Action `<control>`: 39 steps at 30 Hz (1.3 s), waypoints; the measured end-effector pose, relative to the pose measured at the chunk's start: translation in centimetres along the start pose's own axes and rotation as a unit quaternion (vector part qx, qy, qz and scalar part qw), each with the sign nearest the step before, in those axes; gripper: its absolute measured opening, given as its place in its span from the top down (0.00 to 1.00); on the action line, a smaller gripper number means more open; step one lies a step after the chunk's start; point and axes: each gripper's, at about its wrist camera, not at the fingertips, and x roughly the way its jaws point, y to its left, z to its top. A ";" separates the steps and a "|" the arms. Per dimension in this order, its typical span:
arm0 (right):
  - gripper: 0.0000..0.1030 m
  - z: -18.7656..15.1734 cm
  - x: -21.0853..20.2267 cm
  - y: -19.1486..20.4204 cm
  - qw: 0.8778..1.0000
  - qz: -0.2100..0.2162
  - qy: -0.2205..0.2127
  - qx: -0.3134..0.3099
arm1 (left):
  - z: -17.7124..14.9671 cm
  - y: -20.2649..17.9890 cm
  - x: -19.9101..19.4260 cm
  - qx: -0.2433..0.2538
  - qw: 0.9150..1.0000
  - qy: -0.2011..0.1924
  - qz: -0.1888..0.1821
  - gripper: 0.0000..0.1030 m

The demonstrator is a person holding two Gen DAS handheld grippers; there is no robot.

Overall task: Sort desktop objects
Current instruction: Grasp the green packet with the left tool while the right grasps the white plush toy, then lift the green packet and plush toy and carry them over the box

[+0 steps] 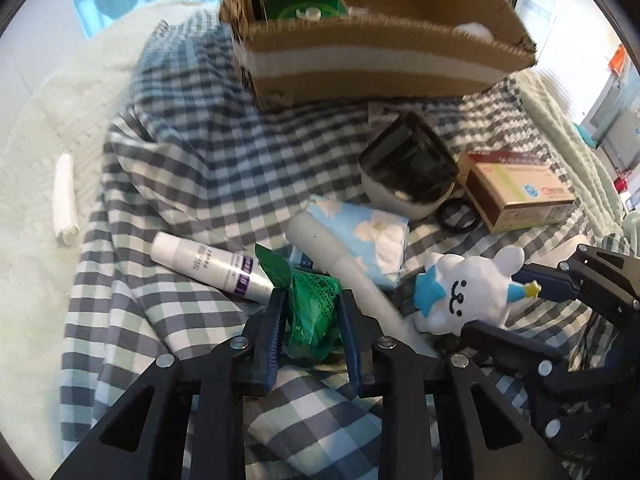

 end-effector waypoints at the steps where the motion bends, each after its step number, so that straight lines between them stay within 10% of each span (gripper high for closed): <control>1: 0.61 0.0 -0.4 -0.1 1.000 -0.002 -0.007 0.003 | -0.1 -0.1 -0.4 0.003 1.000 -0.011 0.003 0.75; 20: 0.61 -1.1 -8.9 -0.7 0.982 -0.064 -0.171 0.038 | -1.2 -3.2 -7.1 0.015 0.984 -0.174 0.033 0.76; 39: 0.61 -1.1 -15.9 -0.1 0.944 -0.125 -0.305 0.024 | 0.8 -6.8 -15.5 0.028 0.947 -0.320 0.029 0.76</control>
